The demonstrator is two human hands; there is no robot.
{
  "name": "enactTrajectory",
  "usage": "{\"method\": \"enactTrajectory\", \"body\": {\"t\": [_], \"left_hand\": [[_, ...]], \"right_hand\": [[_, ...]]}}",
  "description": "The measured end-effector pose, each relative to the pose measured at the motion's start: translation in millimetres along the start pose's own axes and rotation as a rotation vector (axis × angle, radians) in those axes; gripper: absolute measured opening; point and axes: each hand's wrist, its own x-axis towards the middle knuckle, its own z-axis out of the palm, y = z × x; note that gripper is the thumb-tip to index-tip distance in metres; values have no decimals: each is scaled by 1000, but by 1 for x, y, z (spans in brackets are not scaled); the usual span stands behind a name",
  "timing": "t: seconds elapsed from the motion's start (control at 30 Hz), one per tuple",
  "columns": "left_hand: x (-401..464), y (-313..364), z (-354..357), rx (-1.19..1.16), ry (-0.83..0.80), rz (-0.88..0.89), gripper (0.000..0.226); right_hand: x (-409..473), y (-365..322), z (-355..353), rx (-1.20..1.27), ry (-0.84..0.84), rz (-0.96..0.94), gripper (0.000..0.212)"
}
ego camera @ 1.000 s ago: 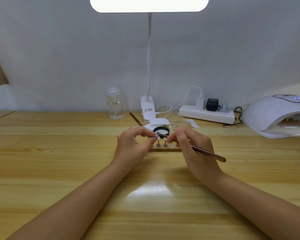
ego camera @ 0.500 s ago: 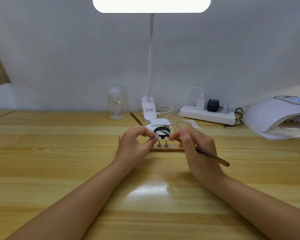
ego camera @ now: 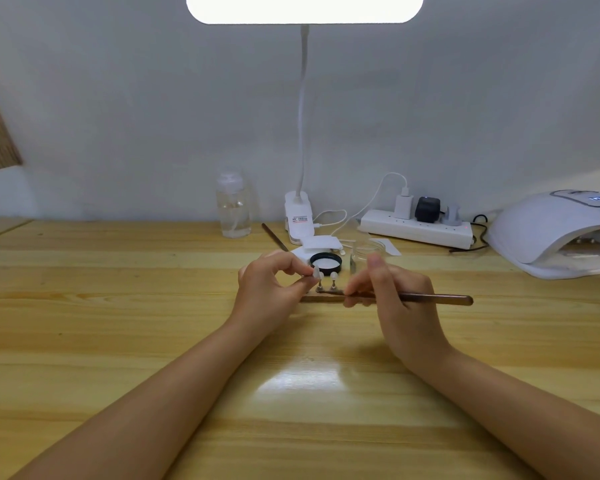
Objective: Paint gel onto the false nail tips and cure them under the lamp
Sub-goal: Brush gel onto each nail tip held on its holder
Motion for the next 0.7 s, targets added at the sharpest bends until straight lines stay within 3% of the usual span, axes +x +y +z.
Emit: {"method": "enactTrajectory", "body": {"t": [0.13, 0.3, 0.43, 0.53, 0.7], "left_hand": [[1, -1, 0, 8, -15, 6, 23], [0, -1, 0, 0, 11, 0, 29], [1, -2, 0, 3, 9, 4, 22], [1, -2, 0, -6, 18, 1, 20], [0, 0, 0, -16, 14, 5, 11]], "right_hand": [[3, -1, 0, -109, -11, -66, 39], [0, 1, -1, 59, 32, 63, 47], [2, 0, -1, -79, -13, -17, 41], [0, -1, 0, -1, -5, 90, 51], [3, -1, -1, -106, 1, -44, 38]]}}
